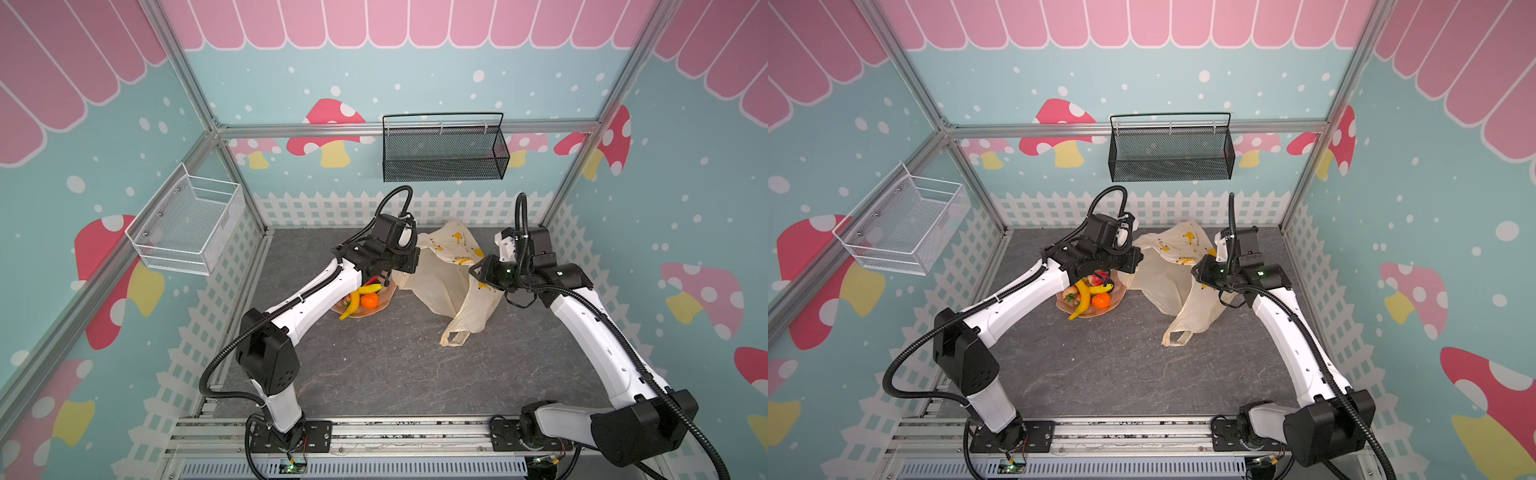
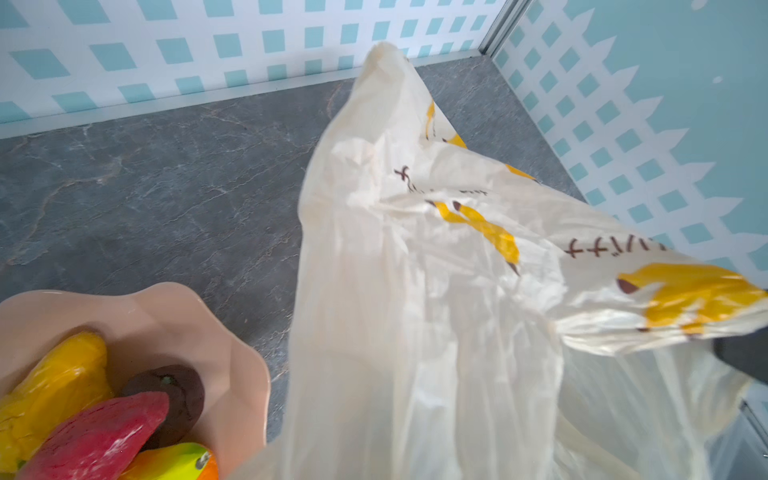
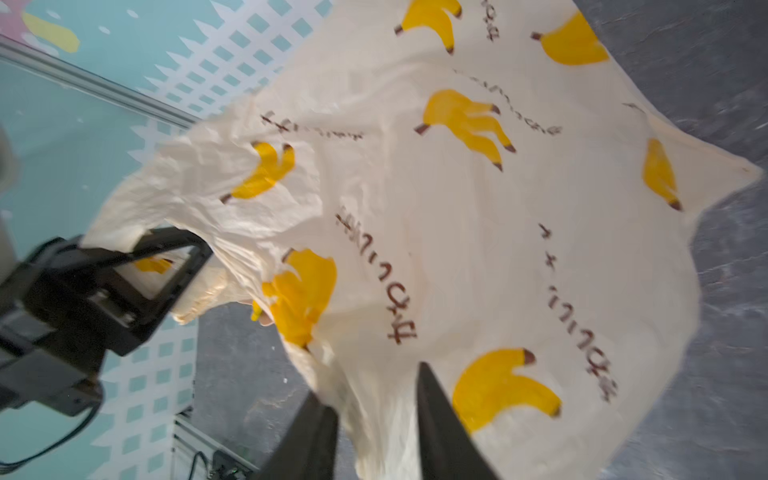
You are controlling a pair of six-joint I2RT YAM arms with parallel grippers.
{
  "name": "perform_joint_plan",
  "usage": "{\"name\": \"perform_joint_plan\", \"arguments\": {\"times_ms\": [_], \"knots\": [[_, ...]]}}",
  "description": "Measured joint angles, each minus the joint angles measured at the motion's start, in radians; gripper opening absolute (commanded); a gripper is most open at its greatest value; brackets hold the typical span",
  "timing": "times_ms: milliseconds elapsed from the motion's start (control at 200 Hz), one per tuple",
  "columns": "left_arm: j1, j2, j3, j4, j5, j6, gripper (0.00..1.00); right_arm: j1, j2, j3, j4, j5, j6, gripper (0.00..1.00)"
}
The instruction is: Place the fruits into the plastic bag
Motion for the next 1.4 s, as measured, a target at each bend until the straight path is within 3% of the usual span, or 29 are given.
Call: {"name": "perform_joint_plan", "arguments": {"times_ms": [210, 490, 750, 1401], "knots": [[0.0, 0.001, 0.027, -0.037, 0.049, -0.037, 0.0, 0.08, 0.0, 0.025, -0.053, 0.098, -0.043, 0.67], [0.0, 0.015, 0.05, -0.082, 0.076, -0.051, 0.0, 0.257, -0.035, 0.008, -0.13, 0.287, -0.034, 0.72], [0.0, 0.031, 0.053, -0.098, 0.083, -0.052, 0.0, 0.425, -0.064, -0.156, -0.134, 0.464, -0.013, 0.73], [0.0, 0.035, 0.053, -0.118, 0.092, -0.052, 0.0, 0.482, 0.237, -0.277, 0.041, 0.84, -0.133, 0.74]]}}
